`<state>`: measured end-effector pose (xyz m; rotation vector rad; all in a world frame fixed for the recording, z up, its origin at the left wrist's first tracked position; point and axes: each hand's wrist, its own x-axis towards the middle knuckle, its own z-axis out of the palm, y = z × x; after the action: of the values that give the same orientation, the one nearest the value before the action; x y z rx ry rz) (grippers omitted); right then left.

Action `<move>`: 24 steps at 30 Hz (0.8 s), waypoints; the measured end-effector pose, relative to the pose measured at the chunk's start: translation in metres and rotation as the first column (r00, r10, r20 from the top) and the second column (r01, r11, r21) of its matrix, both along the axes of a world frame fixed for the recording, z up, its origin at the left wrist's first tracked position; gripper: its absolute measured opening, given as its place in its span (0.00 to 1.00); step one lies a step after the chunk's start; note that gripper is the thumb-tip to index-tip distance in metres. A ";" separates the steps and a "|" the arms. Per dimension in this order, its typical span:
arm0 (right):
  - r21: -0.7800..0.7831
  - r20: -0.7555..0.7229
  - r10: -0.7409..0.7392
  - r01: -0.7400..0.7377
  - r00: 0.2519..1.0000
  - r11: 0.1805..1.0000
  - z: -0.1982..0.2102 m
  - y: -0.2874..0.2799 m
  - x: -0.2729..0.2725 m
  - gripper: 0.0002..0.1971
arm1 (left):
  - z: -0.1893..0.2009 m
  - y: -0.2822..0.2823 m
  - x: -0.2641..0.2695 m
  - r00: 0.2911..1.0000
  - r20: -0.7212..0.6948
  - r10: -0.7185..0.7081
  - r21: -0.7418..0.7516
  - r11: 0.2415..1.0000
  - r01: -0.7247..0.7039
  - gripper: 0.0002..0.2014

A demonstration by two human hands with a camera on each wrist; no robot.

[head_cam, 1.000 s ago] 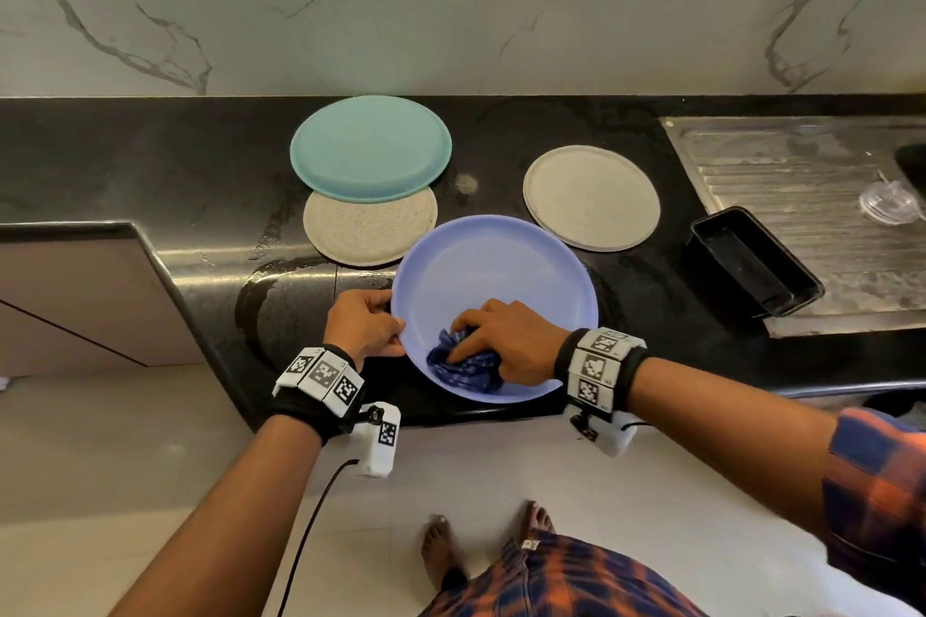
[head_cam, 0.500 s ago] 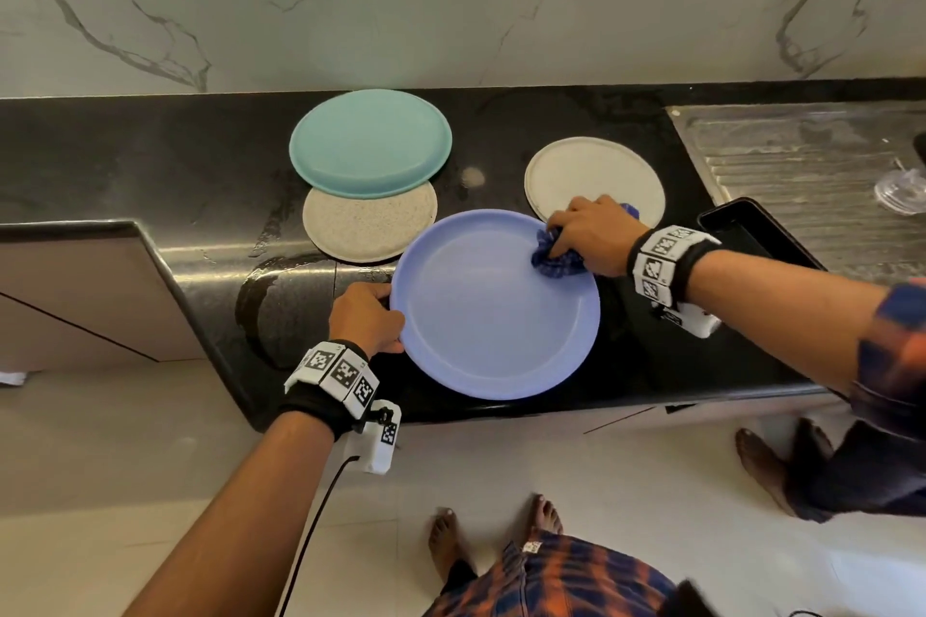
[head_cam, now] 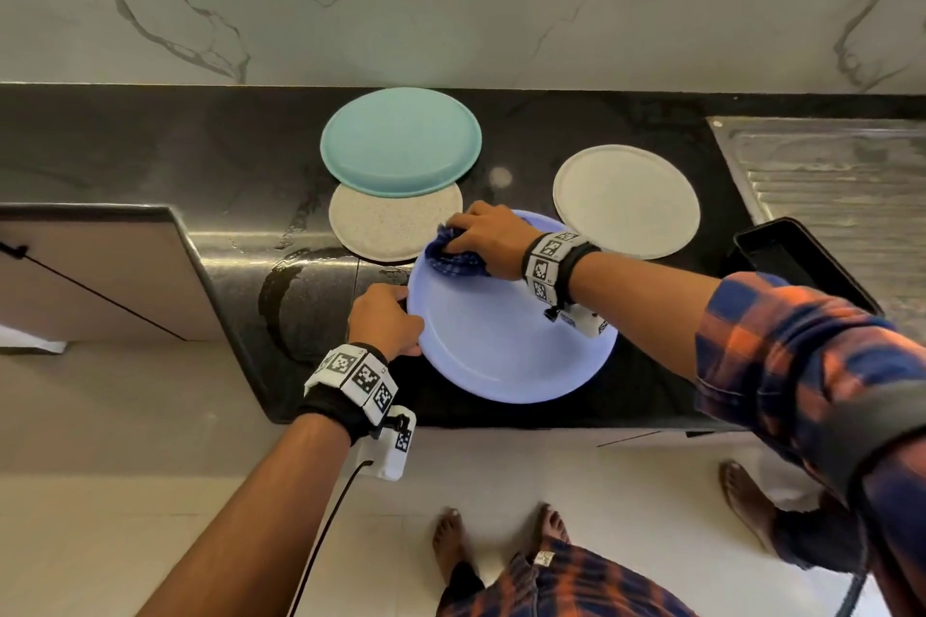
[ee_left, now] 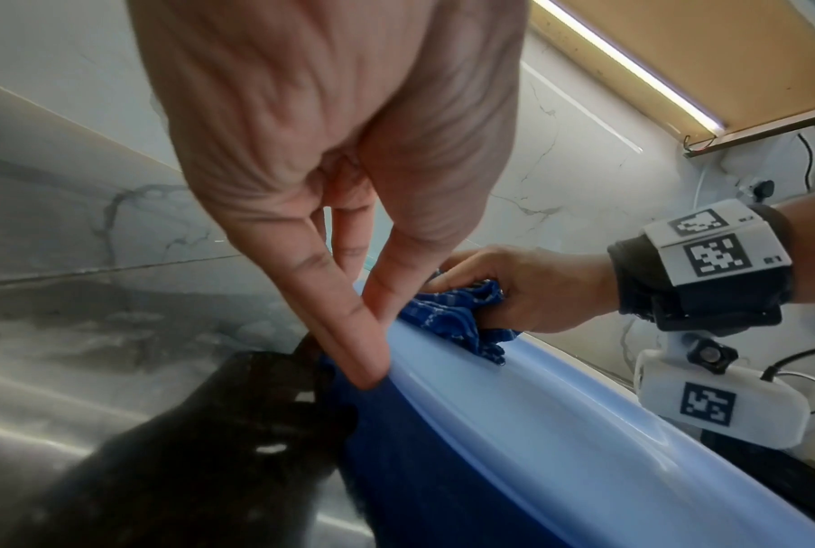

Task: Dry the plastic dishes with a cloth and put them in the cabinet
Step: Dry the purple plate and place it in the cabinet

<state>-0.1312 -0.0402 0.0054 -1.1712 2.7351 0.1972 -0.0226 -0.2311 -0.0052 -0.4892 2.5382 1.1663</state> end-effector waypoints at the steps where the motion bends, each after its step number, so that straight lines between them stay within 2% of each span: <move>1: 0.019 -0.010 0.013 -0.013 1.000 1.000 0.000 -0.001 0.001 0.23 | 0.000 0.000 0.001 1.000 0.004 -0.002 -0.009 1.000 0.002 0.20; 4: 0.079 -0.077 -0.022 0.028 0.997 0.996 0.001 0.012 0.000 0.25 | 0.001 0.004 0.003 1.000 -0.005 -0.016 -0.059 0.998 0.016 0.19; 6: 0.076 -0.090 -0.122 0.129 0.988 0.989 0.006 0.030 -0.001 0.27 | 0.002 0.007 0.006 0.999 -0.022 -0.037 -0.121 0.992 0.034 0.18; 9: 0.088 -0.067 -0.291 0.296 0.954 0.951 0.015 0.065 0.005 0.29 | 0.003 0.013 0.007 1.000 0.009 -0.013 -0.116 0.993 0.014 0.17; 12: 0.125 -0.050 -0.415 0.418 0.909 0.900 0.021 0.095 0.030 0.27 | 0.004 0.015 0.005 0.999 0.032 -0.004 -0.117 0.993 0.008 0.17; 15: 0.122 0.031 -0.510 0.503 0.860 0.855 0.024 0.113 0.073 0.22 | 0.005 0.015 0.004 0.999 0.043 0.009 -0.105 0.994 -0.004 0.18; 19: 0.123 0.152 -0.575 0.562 0.804 0.818 0.029 0.116 0.133 0.19 | 0.003 0.014 -0.001 0.996 0.080 0.036 -0.070 0.997 -0.030 0.18; 24: 0.078 0.255 -0.510 0.509 0.821 0.857 0.035 0.079 0.171 0.16 | -0.002 0.011 -0.003 0.996 0.082 0.025 -0.056 0.998 -0.021 0.18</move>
<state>0.0397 0.0391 0.0406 -0.3824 2.6750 -0.0226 -0.0260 -0.2199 -0.0069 -0.5694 2.5058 1.0634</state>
